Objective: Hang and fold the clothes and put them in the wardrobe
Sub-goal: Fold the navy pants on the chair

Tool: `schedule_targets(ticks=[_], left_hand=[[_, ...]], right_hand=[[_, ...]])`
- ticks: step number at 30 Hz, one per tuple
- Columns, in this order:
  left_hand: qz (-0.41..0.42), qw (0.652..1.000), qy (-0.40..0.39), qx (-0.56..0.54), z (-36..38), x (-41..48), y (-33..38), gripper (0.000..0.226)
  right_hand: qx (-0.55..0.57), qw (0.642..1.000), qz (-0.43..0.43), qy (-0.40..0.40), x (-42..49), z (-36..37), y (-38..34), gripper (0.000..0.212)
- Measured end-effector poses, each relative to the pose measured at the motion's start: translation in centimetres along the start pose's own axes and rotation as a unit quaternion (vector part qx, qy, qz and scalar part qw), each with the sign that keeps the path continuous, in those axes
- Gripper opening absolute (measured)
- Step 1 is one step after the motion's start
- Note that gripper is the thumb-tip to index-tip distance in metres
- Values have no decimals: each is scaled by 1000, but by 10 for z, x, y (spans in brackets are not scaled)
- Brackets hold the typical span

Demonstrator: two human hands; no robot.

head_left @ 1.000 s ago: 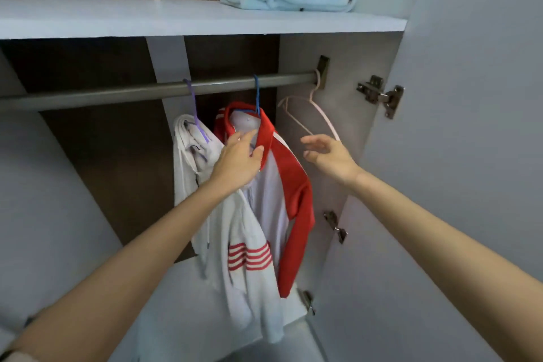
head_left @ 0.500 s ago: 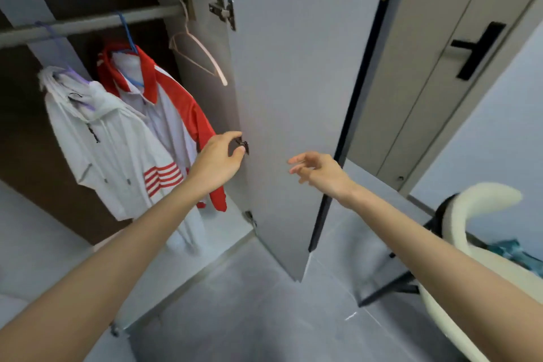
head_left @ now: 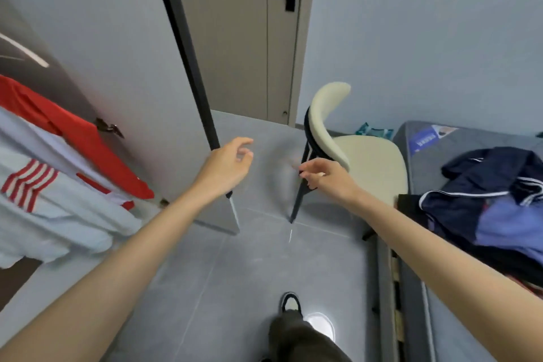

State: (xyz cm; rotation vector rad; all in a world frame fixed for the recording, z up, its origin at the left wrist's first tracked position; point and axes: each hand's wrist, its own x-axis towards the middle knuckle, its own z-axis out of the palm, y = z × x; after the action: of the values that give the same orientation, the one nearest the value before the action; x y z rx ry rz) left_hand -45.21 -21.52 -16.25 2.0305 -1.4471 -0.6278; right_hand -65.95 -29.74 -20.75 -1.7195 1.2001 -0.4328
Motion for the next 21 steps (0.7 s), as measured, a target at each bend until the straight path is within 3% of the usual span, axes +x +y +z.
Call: schedule_targets(ticks=[13,21], left_hand=[[139,971,-192,13,201,23,158,34],[164,948,-270,41,345,63,254,34]], right_hand=[[25,964,144,221,-106,-159,175,27],[44,934,220,279,-123,-272,288,28]])
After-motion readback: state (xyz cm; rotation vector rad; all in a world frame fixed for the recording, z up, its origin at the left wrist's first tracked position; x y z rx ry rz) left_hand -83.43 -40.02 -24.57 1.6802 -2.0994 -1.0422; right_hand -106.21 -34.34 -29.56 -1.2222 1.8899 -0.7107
